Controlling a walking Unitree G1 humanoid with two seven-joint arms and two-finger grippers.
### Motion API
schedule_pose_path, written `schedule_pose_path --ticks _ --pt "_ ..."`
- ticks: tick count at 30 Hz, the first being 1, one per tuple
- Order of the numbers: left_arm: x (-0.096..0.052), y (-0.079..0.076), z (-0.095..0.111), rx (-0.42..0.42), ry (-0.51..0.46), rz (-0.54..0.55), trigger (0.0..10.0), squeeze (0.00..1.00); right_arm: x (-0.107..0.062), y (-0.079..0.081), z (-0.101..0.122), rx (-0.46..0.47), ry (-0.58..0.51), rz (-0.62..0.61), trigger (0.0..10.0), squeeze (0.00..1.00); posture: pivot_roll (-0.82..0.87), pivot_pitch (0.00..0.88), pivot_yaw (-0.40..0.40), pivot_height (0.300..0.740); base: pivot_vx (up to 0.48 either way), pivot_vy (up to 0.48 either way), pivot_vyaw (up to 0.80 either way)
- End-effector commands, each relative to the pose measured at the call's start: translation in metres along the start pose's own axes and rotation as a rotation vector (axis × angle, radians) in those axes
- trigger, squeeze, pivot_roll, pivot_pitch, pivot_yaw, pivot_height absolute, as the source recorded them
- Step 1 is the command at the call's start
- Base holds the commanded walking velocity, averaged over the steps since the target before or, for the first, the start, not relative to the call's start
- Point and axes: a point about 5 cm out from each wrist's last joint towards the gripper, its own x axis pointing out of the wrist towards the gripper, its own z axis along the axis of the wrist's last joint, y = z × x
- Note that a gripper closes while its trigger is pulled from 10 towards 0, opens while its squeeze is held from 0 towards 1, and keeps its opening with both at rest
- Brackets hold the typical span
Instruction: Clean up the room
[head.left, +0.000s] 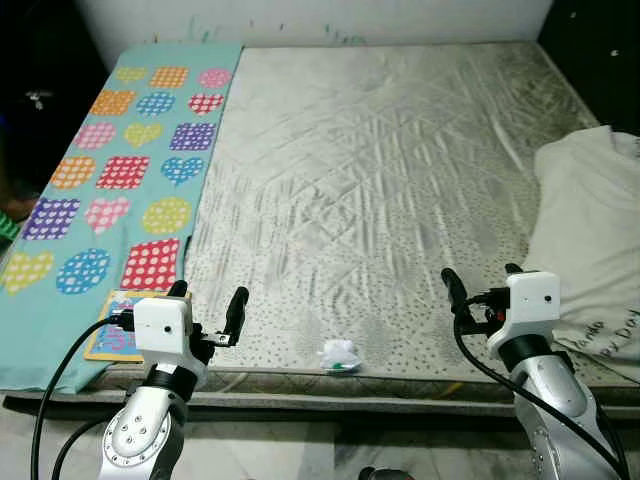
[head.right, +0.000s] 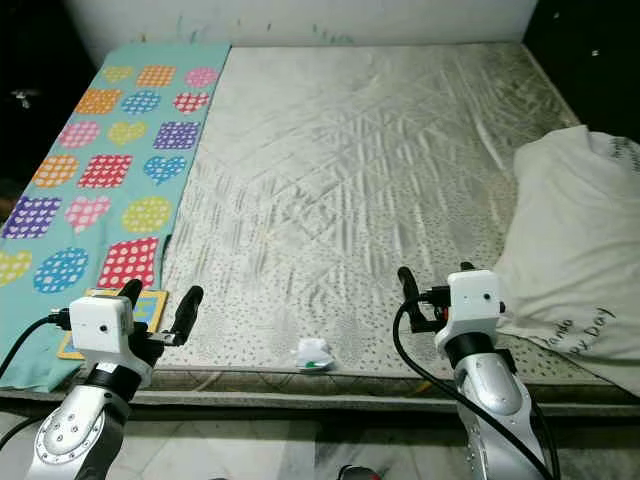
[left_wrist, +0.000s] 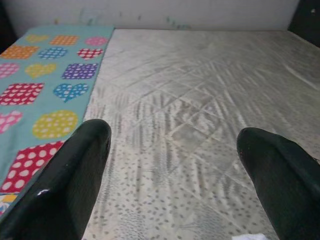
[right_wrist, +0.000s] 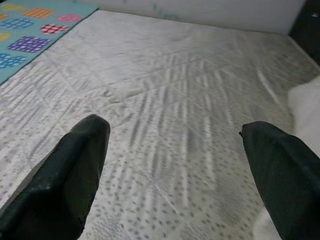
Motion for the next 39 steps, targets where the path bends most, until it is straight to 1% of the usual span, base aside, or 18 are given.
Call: schedule_pose_path --ticks 1,12,16,22,25,31,39 --pt "-0.005 0.002 -0.005 0.006 0.033 0.004 10.0 0.00 -0.002 0.001 -0.004 0.000 0.019 -0.001 10.0 0.00 -0.14 0.172 0.049 0.740 0.000 0.000 0.00" --pt "-0.004 0.002 -0.006 -0.002 0.036 -0.006 10.0 0.00 0.001 0.001 -0.003 -0.005 0.014 0.002 10.0 0.00 -0.14 0.173 0.048 0.740 0.000 0.000 0.00" --pt "-0.004 0.002 -0.008 0.004 0.049 0.006 10.0 0.00 0.002 0.001 -0.003 -0.005 0.013 0.001 10.0 0.00 -0.14 0.174 0.047 0.740 0.000 0.000 0.00" --pt "-0.005 0.006 -0.009 0.001 0.056 0.038 10.0 0.00 0.003 0.003 -0.001 0.026 0.009 0.012 10.0 0.00 -0.14 0.175 0.047 0.740 0.000 0.000 0.00" --pt "-0.006 0.013 -0.012 -0.019 0.075 0.085 10.0 0.00 0.002 0.009 -0.001 0.060 0.009 0.047 10.0 0.00 -0.14 0.175 0.046 0.740 0.000 0.000 0.00" --pt "-0.005 0.012 -0.012 -0.017 0.075 0.079 10.0 0.00 0.000 0.013 -0.001 0.077 0.011 0.070 10.0 0.00 -0.14 0.173 0.046 0.740 0.000 0.000 0.00" --pt "-0.004 0.011 -0.011 -0.020 0.072 0.076 10.0 0.00 0.001 0.014 -0.001 0.081 0.013 0.080 10.0 0.00 -0.14 0.172 0.045 0.740 0.000 0.000 0.00"
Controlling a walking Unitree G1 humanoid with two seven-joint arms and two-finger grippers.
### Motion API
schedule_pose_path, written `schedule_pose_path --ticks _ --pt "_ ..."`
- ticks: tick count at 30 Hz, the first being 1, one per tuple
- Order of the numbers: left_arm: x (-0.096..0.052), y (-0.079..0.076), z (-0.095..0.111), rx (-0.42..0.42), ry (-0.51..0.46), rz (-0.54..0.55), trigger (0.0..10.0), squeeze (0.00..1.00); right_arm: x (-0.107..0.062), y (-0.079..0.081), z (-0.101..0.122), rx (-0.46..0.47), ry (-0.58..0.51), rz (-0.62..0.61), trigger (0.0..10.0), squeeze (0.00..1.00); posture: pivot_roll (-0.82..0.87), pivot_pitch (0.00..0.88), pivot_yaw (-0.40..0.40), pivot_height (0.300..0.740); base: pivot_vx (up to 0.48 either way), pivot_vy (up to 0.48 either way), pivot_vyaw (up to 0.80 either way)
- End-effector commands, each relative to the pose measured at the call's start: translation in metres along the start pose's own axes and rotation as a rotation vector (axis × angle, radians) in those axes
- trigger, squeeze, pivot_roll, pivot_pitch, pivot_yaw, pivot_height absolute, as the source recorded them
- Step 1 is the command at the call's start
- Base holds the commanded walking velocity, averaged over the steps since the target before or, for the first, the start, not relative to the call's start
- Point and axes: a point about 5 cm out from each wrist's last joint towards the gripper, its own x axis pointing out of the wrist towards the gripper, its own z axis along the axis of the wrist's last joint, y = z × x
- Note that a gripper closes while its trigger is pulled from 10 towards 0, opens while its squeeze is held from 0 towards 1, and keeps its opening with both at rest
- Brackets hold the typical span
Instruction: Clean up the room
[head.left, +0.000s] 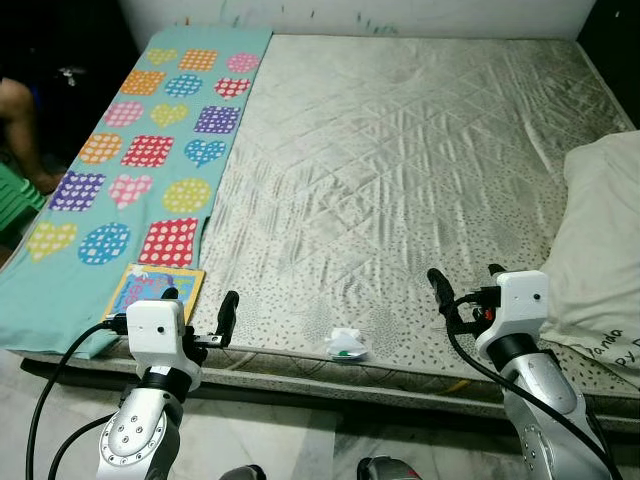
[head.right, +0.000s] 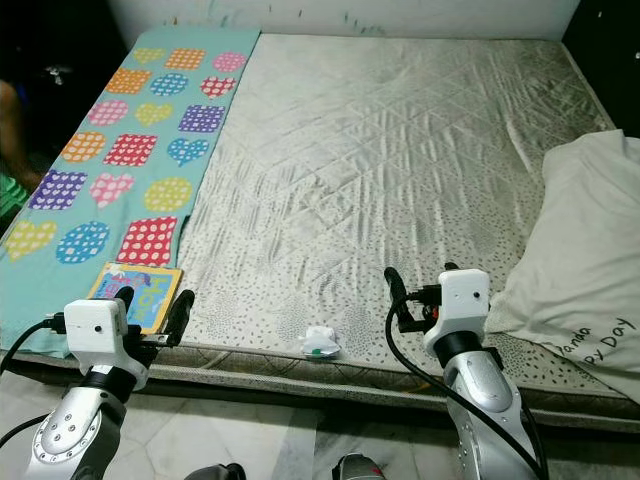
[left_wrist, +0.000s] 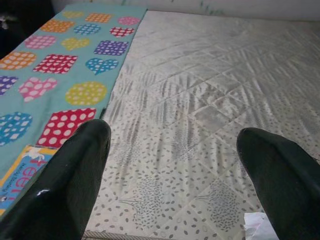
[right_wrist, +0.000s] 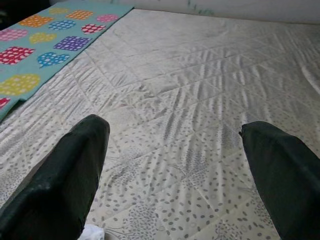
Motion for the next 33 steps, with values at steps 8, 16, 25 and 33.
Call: schedule_pose_path --ticks 8,16,25,33 --pt "-0.001 0.003 -0.003 0.008 0.020 0.011 10.0 0.00 -0.001 0.006 0.000 0.010 0.003 0.030 10.0 0.00 -0.14 0.170 0.043 0.710 0.000 0.000 0.00" --pt "-0.001 0.003 -0.003 0.007 0.018 0.022 10.0 0.00 -0.001 0.009 0.000 0.003 0.002 0.053 10.0 0.00 -0.14 0.165 0.042 0.650 0.000 0.000 0.00" --pt "-0.001 0.005 -0.003 0.006 0.018 0.045 10.0 0.00 -0.001 0.013 0.001 0.008 -0.003 0.082 10.0 0.00 -0.14 0.169 0.039 0.595 0.000 0.000 0.00" --pt "-0.002 0.006 -0.002 -0.003 0.010 0.050 10.0 0.00 0.000 0.015 0.001 0.006 -0.006 0.093 10.0 0.00 -0.14 0.172 0.040 0.580 0.000 0.000 0.00"
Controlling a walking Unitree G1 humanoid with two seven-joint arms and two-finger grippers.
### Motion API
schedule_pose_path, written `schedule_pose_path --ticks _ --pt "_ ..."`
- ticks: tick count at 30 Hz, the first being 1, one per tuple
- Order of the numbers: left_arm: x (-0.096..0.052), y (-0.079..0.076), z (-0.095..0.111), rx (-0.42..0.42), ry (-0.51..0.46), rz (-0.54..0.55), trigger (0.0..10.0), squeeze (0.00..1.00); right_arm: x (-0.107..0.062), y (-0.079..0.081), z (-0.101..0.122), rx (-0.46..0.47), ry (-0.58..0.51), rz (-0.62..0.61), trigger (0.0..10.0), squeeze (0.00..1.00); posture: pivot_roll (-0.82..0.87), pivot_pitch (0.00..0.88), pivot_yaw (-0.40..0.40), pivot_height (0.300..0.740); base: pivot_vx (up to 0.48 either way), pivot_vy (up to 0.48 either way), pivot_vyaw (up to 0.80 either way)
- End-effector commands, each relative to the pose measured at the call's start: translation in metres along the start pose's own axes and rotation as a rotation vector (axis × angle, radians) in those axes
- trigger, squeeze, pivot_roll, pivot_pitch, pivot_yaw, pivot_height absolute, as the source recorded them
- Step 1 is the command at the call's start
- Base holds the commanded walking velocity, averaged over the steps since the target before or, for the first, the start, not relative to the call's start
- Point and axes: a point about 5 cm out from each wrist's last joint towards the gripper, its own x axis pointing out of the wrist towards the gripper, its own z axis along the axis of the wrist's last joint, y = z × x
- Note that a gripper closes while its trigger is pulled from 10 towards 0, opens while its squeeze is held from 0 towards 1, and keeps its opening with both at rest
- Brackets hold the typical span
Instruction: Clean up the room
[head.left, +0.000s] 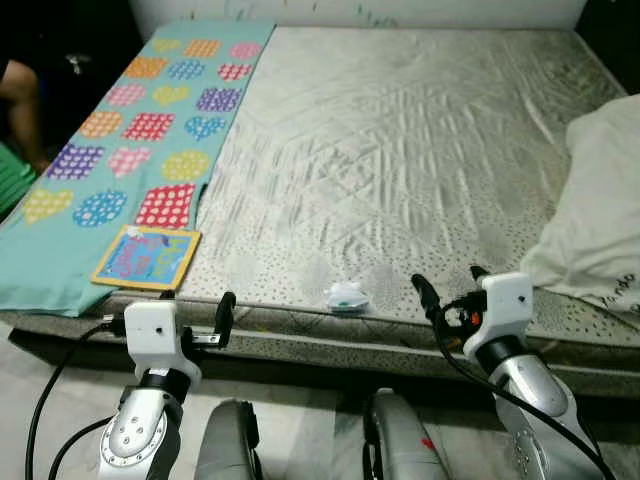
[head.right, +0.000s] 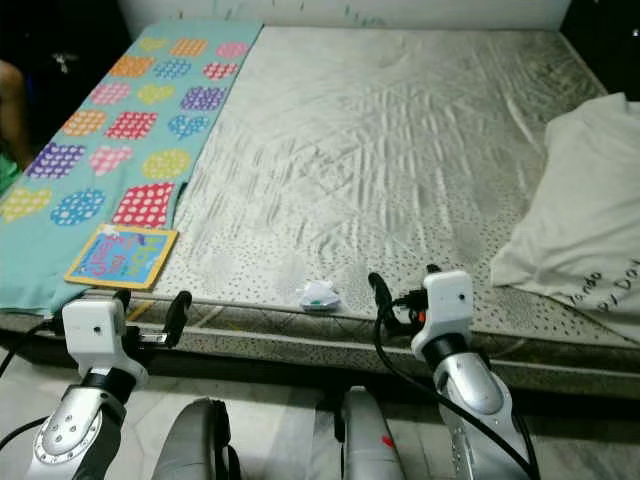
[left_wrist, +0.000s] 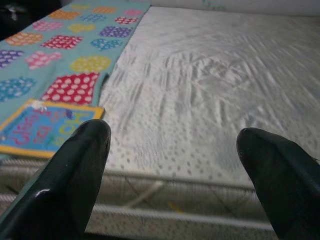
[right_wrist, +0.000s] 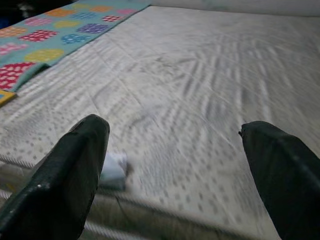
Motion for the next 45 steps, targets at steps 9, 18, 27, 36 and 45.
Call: schedule_pose_path --ticks 9,18,27,36,45 --pt "-0.0008 0.0021 0.0022 0.010 -0.007 -0.001 10.0 0.00 0.0005 0.0017 0.0022 -0.002 -0.009 0.005 10.0 0.00 -0.14 0.172 0.041 0.580 0.000 0.000 0.00" --pt "-0.0005 -0.0005 0.0038 0.011 -0.020 -0.030 10.0 0.00 0.0009 0.0010 0.0025 -0.005 -0.011 -0.001 10.0 0.00 -0.14 0.173 0.043 0.580 0.257 0.000 0.00" --pt "0.0000 -0.0007 0.0036 0.012 -0.018 -0.037 10.0 0.00 0.0008 0.0010 0.0019 -0.001 -0.012 -0.005 10.0 0.00 -0.14 0.173 0.045 0.580 0.370 0.000 0.00" --pt "0.0005 -0.0019 0.0017 0.013 -0.007 -0.044 10.0 0.00 0.0007 0.0004 0.0004 -0.007 -0.007 -0.014 10.0 0.00 -0.14 0.175 0.046 0.580 0.284 0.000 0.00" --pt "0.0002 0.0006 -0.0015 0.002 0.019 -0.016 10.0 0.00 -0.0003 0.0004 -0.0011 -0.011 -0.002 -0.016 10.0 0.00 -0.13 0.179 0.045 0.580 0.000 0.000 0.00"
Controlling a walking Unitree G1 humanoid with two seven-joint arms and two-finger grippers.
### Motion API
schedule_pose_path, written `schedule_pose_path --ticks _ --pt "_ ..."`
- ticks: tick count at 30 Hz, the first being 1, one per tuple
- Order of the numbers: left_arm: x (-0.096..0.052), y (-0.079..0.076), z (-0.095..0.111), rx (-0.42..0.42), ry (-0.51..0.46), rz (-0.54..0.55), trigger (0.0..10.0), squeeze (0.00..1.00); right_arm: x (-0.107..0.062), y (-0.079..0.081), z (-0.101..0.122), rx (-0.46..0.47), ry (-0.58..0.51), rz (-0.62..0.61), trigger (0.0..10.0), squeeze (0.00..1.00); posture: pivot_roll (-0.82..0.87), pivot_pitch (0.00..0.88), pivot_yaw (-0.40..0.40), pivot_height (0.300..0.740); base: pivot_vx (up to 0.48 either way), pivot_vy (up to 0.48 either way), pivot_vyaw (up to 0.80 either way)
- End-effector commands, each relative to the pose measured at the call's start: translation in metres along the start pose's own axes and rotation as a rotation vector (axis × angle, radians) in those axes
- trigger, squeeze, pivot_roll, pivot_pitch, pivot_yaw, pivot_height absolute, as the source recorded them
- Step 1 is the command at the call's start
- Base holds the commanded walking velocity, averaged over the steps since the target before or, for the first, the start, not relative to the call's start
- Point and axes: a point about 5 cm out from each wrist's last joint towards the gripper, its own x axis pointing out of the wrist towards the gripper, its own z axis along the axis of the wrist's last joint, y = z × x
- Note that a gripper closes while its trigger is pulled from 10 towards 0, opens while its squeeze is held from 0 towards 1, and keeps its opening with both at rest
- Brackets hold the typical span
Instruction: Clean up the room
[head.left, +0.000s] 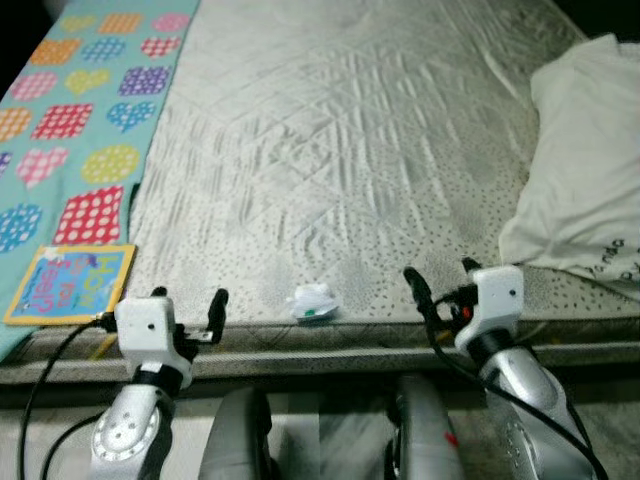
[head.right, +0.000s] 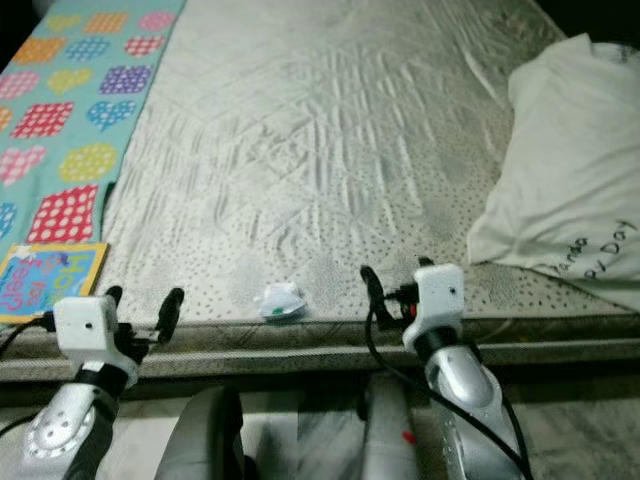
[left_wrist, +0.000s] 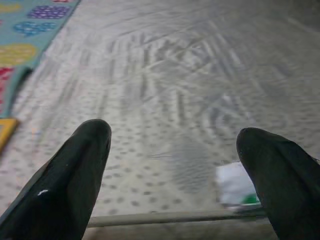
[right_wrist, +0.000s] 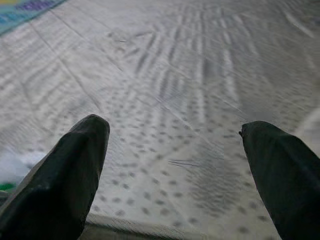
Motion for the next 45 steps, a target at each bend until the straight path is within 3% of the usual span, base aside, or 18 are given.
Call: schedule_pose_path --ticks 1,22,33,45 --pt "-0.005 0.008 -0.004 0.007 0.027 0.032 10.0 0.00 -0.001 0.003 -0.001 0.005 0.001 0.009 10.0 0.00 -0.13 0.179 0.045 0.580 0.000 0.247 0.00" --pt "-0.005 0.008 -0.004 -0.009 0.032 0.035 10.0 0.00 -0.001 0.003 -0.002 -0.016 0.008 0.014 10.0 0.00 -0.14 0.181 0.045 0.580 0.000 0.475 0.00" --pt "-0.004 0.010 -0.003 0.009 0.026 0.046 10.0 0.00 0.006 0.006 -0.001 -0.037 0.004 0.040 10.0 0.00 -0.13 0.174 0.044 0.580 0.000 0.000 0.15" --pt "-0.003 0.017 0.003 0.022 0.010 0.084 10.0 0.00 0.015 0.016 -0.002 0.008 0.029 0.077 10.0 0.00 -0.11 0.213 0.039 0.580 0.000 0.000 0.04"
